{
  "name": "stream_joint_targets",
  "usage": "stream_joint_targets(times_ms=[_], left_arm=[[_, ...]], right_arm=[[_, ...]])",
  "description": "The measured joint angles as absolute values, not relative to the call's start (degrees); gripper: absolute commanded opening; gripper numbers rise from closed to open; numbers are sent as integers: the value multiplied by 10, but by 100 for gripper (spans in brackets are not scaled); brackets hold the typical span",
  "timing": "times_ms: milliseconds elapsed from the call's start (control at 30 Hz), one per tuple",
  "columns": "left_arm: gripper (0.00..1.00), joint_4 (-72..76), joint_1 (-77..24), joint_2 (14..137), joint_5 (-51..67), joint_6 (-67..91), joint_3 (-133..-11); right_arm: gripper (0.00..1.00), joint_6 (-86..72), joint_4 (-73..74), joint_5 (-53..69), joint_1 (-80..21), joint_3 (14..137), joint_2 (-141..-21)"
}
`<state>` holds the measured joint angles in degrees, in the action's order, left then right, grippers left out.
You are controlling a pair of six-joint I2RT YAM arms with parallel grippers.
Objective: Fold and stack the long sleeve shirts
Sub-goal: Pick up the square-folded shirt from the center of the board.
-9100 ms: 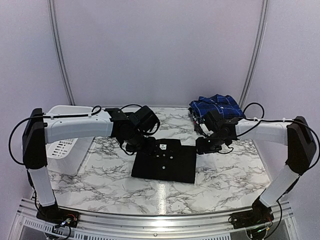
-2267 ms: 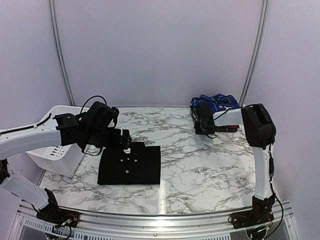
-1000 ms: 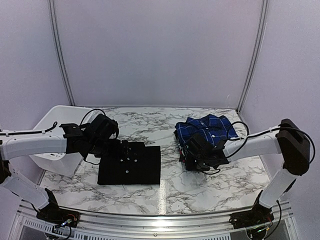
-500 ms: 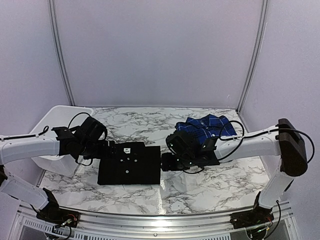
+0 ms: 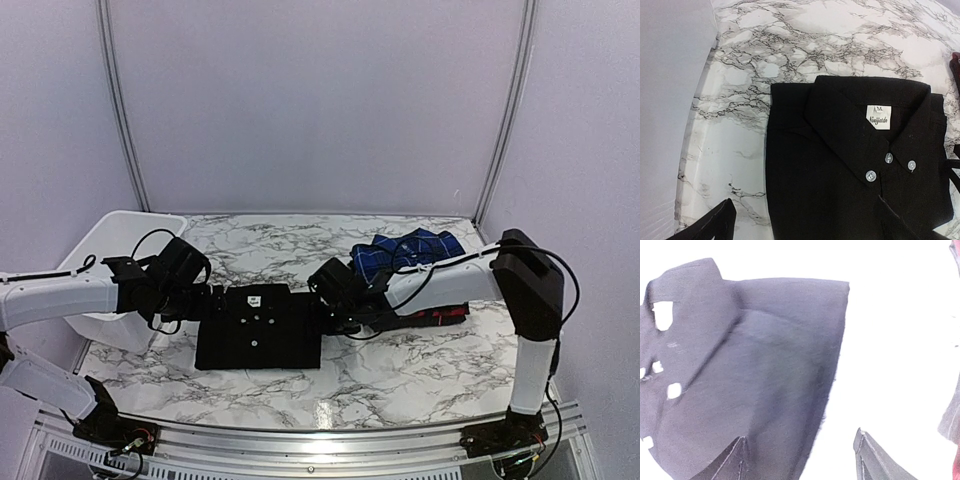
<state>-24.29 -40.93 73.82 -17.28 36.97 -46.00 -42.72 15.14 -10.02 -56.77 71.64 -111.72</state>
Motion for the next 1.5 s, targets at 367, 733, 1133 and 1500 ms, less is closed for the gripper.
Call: stream_joint_targets(times_ms=[367, 733, 1133, 1500], left_arm=[[99, -243, -409, 738, -178, 369, -458], [99, -243, -409, 741, -177, 368, -458], [87, -230, -409, 789, -122, 371, -456], [63, -187, -409, 870, -92, 403, -447]], right_arm=[[53, -407, 153, -85, -550, 747, -1158], [4, -384, 158, -76, -538, 779, -1187], [13, -338, 155, -57, -481, 742, -1158], [38, -321, 163, -47, -481, 742, -1156]])
